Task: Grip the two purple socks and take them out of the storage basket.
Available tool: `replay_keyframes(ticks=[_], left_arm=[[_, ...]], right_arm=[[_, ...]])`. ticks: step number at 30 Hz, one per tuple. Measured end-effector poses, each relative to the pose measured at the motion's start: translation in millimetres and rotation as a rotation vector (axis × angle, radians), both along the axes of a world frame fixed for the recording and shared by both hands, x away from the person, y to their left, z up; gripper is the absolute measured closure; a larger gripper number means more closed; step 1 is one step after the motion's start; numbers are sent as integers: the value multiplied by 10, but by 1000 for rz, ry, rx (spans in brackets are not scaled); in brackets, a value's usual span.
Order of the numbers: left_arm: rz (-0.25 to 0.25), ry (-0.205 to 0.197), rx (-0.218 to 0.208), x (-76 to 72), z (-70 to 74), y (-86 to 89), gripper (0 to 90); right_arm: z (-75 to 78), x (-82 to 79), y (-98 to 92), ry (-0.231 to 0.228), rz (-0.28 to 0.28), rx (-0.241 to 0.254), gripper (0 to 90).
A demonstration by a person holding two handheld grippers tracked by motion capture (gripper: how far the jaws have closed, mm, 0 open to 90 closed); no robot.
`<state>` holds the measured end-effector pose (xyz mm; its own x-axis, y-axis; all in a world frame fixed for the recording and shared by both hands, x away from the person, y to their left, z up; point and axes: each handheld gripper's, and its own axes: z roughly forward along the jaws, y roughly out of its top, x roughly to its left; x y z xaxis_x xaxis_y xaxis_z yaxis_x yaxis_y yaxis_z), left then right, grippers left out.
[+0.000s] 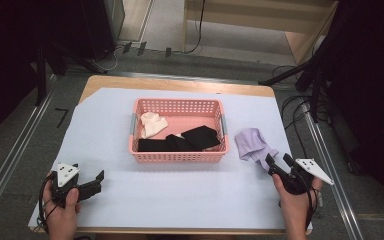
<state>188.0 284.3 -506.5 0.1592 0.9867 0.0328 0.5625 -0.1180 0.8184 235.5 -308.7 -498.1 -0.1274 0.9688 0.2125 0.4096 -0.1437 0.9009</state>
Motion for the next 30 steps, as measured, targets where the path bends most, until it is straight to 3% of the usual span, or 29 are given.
replay_keyframes(ticks=[10,20,23,30], left_arm=[[-3,-2,2,-2,-1,-2,142],[-3,2,4,4,-3,-8,142],[-5,2,14,3,-2,-11,142],[-3,2,5,4,-3,-9,142]], right_arm=[[-122,-301,-220,22,-32,6,321],[-285,-548,-397,12,-28,7,307],[-298,-583,-429,-15,-21,18,279],[-314,-603,-431,-14,-12,28,235]])
